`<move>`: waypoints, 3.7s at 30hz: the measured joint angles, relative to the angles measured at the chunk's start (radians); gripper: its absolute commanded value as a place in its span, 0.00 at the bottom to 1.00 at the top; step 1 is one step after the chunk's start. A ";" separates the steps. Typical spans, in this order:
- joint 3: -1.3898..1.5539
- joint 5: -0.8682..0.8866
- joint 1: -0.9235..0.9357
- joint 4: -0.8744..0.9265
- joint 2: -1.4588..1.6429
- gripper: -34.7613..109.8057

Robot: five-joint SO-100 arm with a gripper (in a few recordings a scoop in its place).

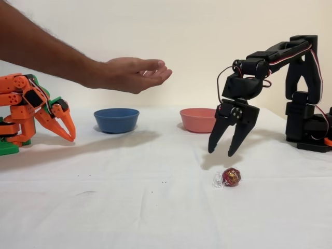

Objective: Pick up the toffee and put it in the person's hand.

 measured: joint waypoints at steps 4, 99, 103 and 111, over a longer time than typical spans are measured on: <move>-0.064 -0.008 -0.011 0.015 -0.049 0.42; -0.327 0.328 -0.170 -0.021 -0.360 0.35; -0.314 0.311 -0.169 -0.008 -0.350 0.35; -0.241 0.282 -0.118 0.002 -0.270 0.35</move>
